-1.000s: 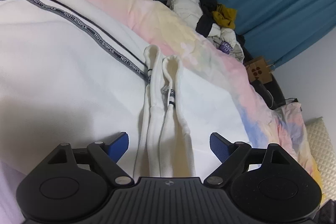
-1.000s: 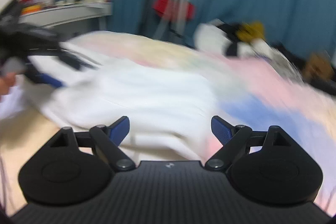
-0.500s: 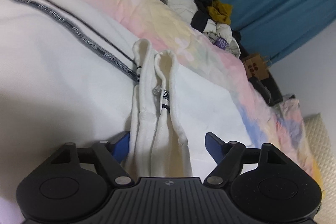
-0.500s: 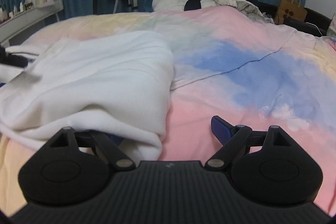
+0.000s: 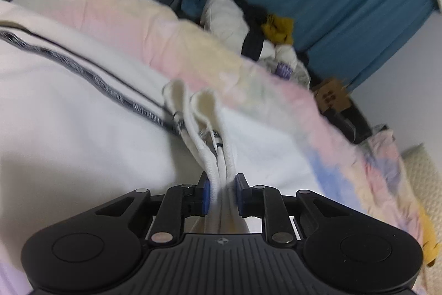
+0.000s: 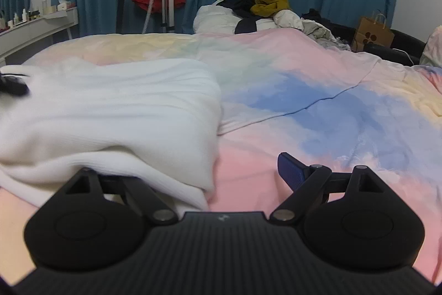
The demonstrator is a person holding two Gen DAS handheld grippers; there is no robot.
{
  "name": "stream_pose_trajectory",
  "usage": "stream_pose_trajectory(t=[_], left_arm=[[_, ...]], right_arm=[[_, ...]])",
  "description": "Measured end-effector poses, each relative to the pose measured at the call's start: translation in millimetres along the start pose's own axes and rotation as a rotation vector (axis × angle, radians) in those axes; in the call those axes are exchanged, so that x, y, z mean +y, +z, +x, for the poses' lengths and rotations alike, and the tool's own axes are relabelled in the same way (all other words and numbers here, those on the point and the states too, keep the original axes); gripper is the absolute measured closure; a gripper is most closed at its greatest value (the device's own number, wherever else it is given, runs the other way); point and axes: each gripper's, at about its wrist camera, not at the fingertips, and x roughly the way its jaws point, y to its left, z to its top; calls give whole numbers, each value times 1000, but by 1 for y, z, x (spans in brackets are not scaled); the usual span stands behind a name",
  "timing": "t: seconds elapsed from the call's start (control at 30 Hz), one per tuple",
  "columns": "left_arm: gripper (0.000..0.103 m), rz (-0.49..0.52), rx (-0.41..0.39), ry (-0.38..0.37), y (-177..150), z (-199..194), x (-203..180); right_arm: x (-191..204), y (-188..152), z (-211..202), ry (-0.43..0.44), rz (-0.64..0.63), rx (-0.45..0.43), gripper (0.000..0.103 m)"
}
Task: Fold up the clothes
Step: 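Grasp the white socks with the left gripper and lift them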
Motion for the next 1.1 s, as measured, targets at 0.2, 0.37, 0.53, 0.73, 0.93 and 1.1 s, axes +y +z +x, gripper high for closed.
stream_pose_trajectory(t=[0.2, 0.37, 0.53, 0.73, 0.93, 1.1], left_arm=[[83, -7, 39, 93, -7, 6, 17], [81, 14, 48, 124, -10, 10, 19], [80, 28, 40, 131, -13, 6, 18], [80, 52, 10, 133, -15, -7, 13], [80, 59, 11, 140, -17, -8, 14], [76, 60, 11, 162, -17, -3, 11]], right_arm=[[-10, -9, 11, 7, 53, 36, 15], [-8, -3, -1, 43, 88, 95, 15], [-9, 2, -49, 149, 175, 77, 15], [-15, 20, -91, 308, 252, -193, 15], [4, 26, -40, 262, 195, -187, 36], [18, 2, 5, 270, 156, -5, 67]])
